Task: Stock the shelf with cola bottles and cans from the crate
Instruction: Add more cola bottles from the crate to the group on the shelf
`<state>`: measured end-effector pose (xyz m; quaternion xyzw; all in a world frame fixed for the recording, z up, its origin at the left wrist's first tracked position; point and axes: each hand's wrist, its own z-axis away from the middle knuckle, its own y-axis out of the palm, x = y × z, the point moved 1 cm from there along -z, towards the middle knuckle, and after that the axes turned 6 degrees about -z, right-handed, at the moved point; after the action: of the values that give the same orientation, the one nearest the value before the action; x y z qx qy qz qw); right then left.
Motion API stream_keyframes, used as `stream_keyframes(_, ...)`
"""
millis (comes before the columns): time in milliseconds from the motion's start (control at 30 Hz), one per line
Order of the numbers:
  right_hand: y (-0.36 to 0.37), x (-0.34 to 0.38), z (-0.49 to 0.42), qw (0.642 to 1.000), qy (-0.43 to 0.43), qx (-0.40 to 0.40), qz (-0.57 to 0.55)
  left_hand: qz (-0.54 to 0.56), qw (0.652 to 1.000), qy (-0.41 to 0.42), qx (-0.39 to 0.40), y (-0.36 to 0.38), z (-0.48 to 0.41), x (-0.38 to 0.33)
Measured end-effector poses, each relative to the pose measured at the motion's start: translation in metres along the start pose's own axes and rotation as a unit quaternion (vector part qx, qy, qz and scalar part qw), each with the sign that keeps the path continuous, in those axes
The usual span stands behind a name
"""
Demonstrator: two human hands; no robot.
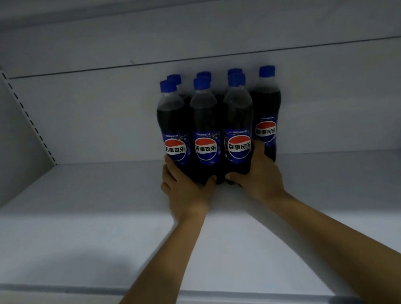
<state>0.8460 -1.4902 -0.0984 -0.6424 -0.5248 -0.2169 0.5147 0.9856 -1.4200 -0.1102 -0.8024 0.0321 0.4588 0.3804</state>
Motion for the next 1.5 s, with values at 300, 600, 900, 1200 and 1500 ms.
stream_keyframes(300,0.007,0.002,0.009,0.999,0.039,0.008,-0.025,0.086,0.996,-0.028,0.009,-0.010,-0.003,0.002)
stream_keyframes(600,0.038,0.111,0.125,0.926,0.158,0.072,-0.336,0.383,0.921,-0.068,0.024,-0.103,0.052,-0.004)
stream_keyframes(900,0.158,0.158,0.288,0.830,0.224,0.371,-0.351,0.380,0.900,-0.198,-0.084,-0.258,0.147,0.168)
stream_keyframes(1200,0.331,-0.022,0.456,0.662,0.554,0.497,-0.086,0.245,0.823,-0.512,-0.019,-0.227,0.319,0.464)
stream_keyframes(1500,0.432,-0.258,0.606,0.590,0.612,0.510,0.131,0.190,0.738,-0.622,0.179,-0.058,0.460,0.664)
